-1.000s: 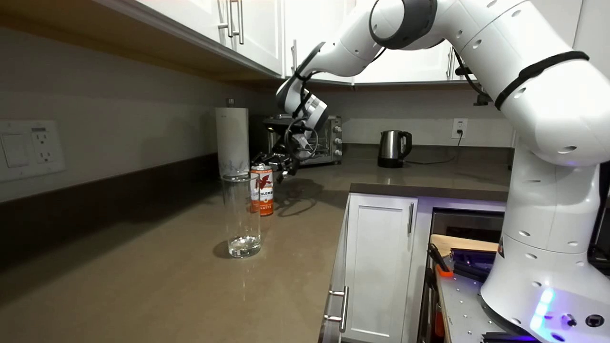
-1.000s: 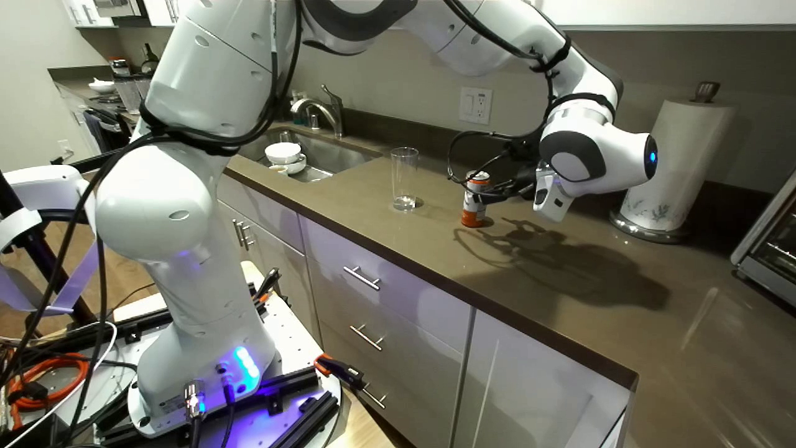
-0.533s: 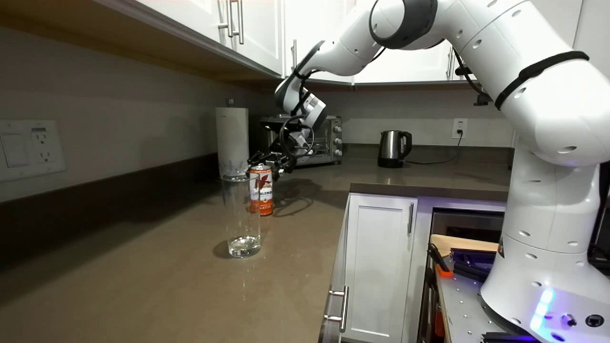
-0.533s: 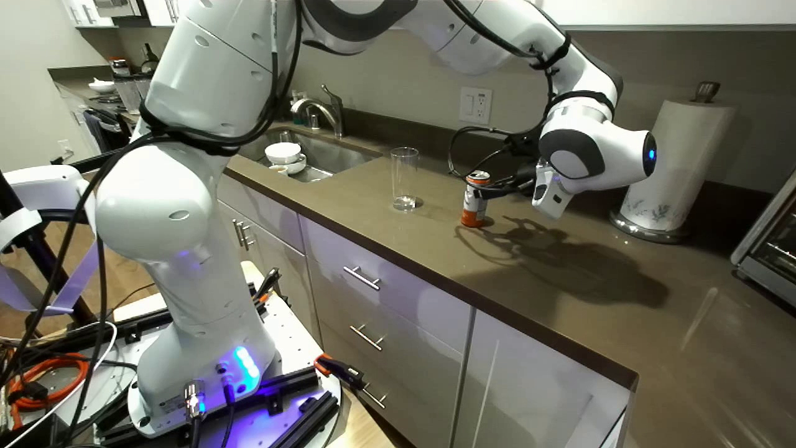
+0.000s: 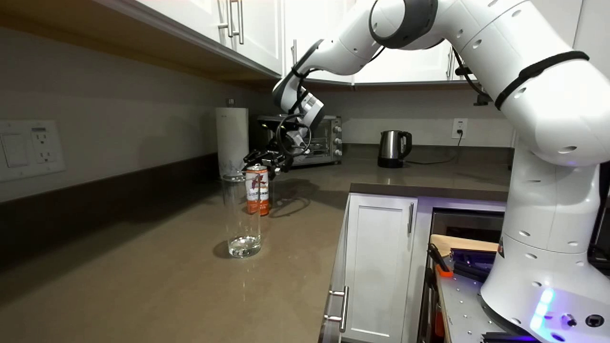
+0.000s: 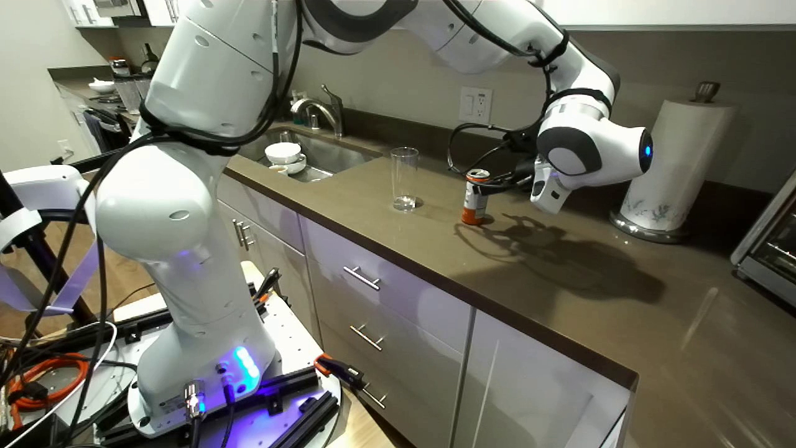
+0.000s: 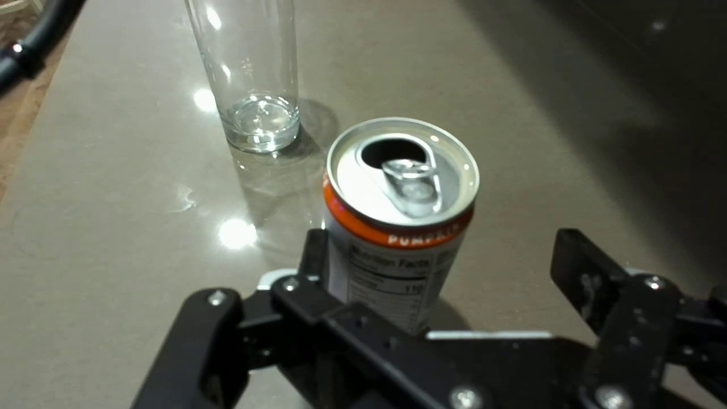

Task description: Pick up the can, pour its contents in the glass cup and put it down

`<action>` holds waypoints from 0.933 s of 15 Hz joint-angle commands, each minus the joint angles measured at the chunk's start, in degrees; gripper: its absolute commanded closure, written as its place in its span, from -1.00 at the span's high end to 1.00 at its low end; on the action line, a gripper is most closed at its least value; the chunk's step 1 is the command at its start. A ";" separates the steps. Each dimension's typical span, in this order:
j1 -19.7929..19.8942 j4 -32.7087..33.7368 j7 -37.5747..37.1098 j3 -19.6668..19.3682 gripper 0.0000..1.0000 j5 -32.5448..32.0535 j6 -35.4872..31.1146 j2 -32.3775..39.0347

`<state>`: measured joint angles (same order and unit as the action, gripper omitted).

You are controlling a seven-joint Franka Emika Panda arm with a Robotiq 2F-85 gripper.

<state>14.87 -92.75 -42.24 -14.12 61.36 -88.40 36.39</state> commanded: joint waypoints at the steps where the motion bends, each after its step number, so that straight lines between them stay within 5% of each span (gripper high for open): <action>1: 0.41 -0.03 -2.12 0.56 1.00 0.75 -0.49 -0.66; 14: -0.21 -1.48 -2.48 1.33 1.00 0.46 -0.16 -1.52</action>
<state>14.72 -92.76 -43.24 -13.26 61.36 -88.38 36.39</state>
